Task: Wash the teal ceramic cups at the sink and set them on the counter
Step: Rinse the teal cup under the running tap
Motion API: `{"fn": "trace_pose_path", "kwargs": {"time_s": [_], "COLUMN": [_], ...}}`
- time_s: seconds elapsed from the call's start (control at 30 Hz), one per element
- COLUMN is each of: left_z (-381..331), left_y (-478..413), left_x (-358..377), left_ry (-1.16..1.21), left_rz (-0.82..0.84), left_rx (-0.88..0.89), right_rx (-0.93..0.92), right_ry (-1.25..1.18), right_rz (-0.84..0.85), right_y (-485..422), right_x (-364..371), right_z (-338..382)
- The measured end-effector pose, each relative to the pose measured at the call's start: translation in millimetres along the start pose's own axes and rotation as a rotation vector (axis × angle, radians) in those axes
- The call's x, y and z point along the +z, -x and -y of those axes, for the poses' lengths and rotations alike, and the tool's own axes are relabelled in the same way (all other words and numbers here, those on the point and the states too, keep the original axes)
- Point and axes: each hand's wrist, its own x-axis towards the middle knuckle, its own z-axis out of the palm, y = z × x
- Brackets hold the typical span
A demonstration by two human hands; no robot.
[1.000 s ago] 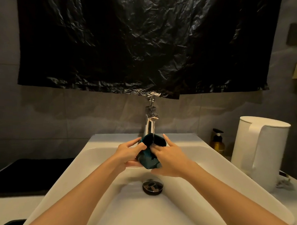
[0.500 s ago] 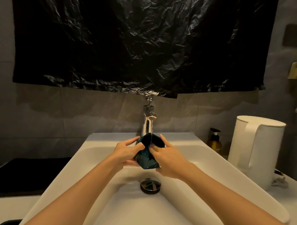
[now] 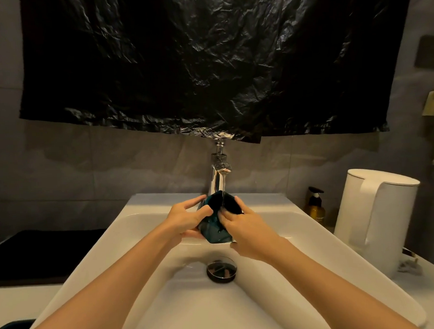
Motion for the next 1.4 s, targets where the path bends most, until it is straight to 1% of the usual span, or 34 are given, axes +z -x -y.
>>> {"fn": "trace_pose_path", "kwargs": {"time_s": [0.1,0.13,0.2,0.23,0.33,0.4,0.47,0.53,0.67,0.8,0.9,0.93,0.97,1.03,1.07,1.1,1.17,1.2,1.23,1.27,1.33,1.37,1.4], "left_z": [0.1,0.1,-1.4,-1.8,0.0,1.4,-0.1,-0.5,3.6,0.2,0.5,1.2,1.6,2.1,2.5,3.0,3.5,4.1,4.4,4.3,4.5,4.8,5.2], "left_y": [-1.1,-0.7,-0.2,-0.4,-2.1,-0.8,-0.7,-2.1,-5.0,-5.7,-8.5,-9.4,-9.9,-10.1,-10.3,-10.6,-11.5,-12.1,-12.6,-12.8,-12.0,-11.8,-11.6], "left_x": [-0.7,-0.6,-0.6,-1.5,-5.1,-4.9,-3.5,-2.3,-3.7,-4.0,-5.4,-5.7,-5.9,-6.0,-6.5,-7.3,-8.9,-9.1,-9.0,-8.2,-6.6,-6.9,-8.1], "left_ry": [0.022,0.021,0.023,0.021,0.009,0.003,0.000,-0.012,-0.019,-0.045,-0.044,-0.052,-0.064,-0.082,-0.088,-0.094,-0.099,-0.102,-0.108,-0.119,-0.149,-0.161,-0.166], "left_rz": [0.015,0.026,0.028,0.021,0.019,0.043,0.051,0.045,0.043,0.006,-0.057,-0.074,-0.087,-0.096,-0.097,-0.100,-0.106,-0.109,-0.108,-0.103,-0.088,-0.089,-0.096], "left_rx": [0.007,0.006,0.013,0.020,0.040,0.043,0.048,0.055,0.071,0.115,0.172,0.187,0.196,0.205,0.207,0.209,0.211,0.213,0.214,0.217,0.222,0.222,0.220], "right_rx": [-0.041,-0.043,-0.017,-0.008,-0.049,-0.074,-0.032,-0.014,-0.047,0.026,0.064,0.079,0.105,0.166,0.177,0.163,0.103,0.075,0.065,0.072,0.128,0.130,0.099], "right_ry": [-0.147,-0.151,-0.081,-0.052,-0.113,-0.110,-0.040,-0.005,-0.155,0.002,0.082,0.051,-0.045,-0.363,-0.477,-0.498,-0.296,-0.154,-0.079,-0.118,-0.360,-0.400,-0.303], "right_rz": [0.034,0.029,-0.011,-0.003,0.020,-0.018,-0.058,-0.037,-0.047,-0.074,-0.005,0.012,0.015,-0.034,-0.034,-0.031,-0.049,-0.034,-0.007,0.002,0.007,0.014,-0.003], "right_y": [-0.5,-1.5,-1.8,-0.6,1.6,-0.7,-0.9,2.7,0.4,2.5,3.0,1.3,-1.4,-4.7,-4.8,-3.9,2.2,4.8,5.3,5.3,3.1,2.4,2.8], "right_x": [-0.3,-1.4,-2.7,-3.6,-2.1,-0.9,-1.3,-1.2,-0.8,4.7,0.0,-1.8,-0.2,3.9,4.0,5.4,8.7,6.6,6.0,7.5,6.5,6.2,9.0], "right_z": [6.3,5.7,1.0,0.3,5.1,4.6,0.4,1.8,5.1,-4.8,0.0,4.5,9.2,19.6,21.5,18.7,5.0,0.7,0.5,4.1,13.4,13.5,8.5]}}
